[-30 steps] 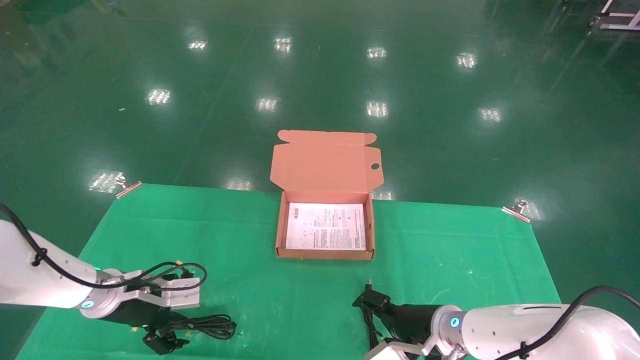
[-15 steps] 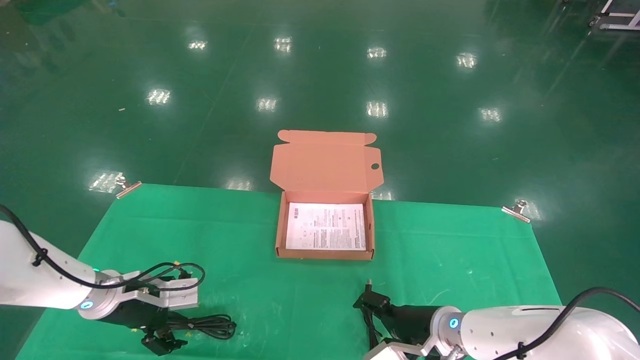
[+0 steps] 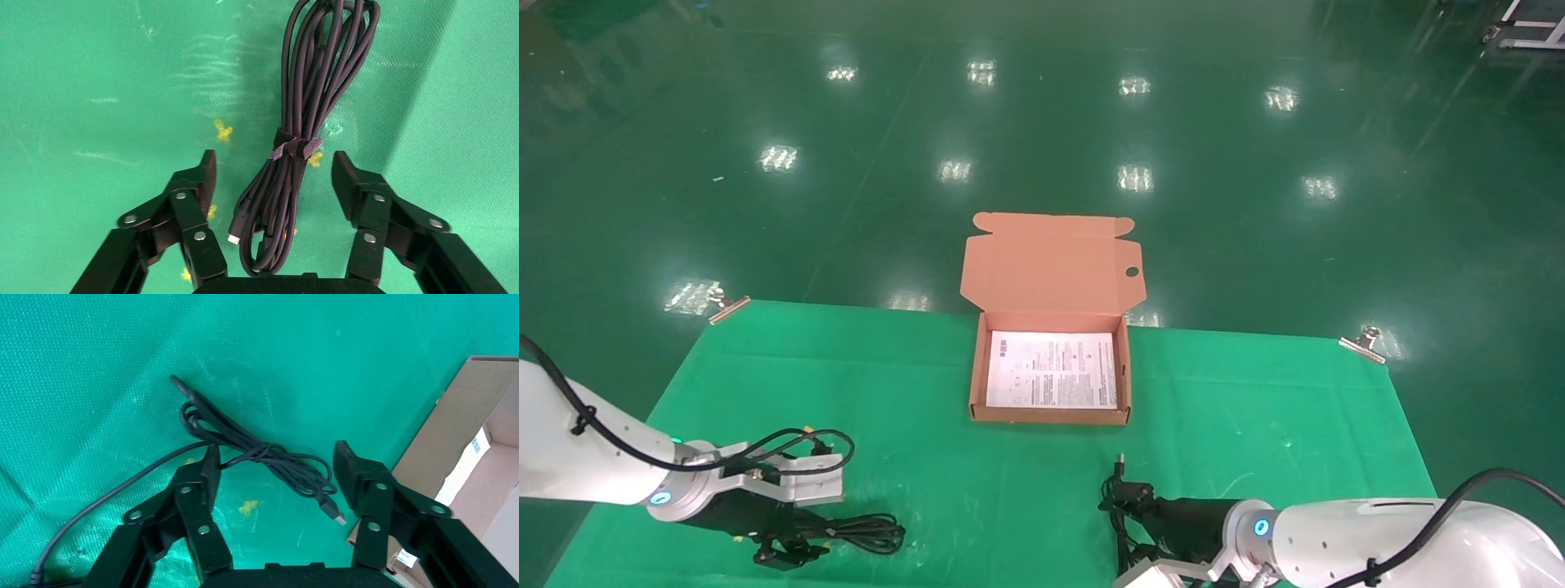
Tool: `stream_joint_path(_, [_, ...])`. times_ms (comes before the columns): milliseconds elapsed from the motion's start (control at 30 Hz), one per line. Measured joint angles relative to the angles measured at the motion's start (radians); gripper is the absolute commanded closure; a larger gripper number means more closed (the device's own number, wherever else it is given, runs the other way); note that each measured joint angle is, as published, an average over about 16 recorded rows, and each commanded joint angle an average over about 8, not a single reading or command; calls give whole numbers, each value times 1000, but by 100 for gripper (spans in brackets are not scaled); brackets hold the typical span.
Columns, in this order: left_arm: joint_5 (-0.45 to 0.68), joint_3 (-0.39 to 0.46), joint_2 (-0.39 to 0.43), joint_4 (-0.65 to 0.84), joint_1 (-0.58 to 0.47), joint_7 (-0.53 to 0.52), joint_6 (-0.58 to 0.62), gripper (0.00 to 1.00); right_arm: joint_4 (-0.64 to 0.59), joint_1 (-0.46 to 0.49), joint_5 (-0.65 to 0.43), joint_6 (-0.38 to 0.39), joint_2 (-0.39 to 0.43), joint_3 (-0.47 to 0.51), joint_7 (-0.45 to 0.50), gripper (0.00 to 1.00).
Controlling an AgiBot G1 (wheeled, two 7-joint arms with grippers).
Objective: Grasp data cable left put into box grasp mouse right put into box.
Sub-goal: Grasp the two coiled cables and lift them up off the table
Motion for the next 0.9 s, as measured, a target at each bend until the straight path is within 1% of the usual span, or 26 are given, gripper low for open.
stream_joint_path(900, [0,0,-2,-4,1,-1,1,100,2,1,0,-2,1,1,1,100])
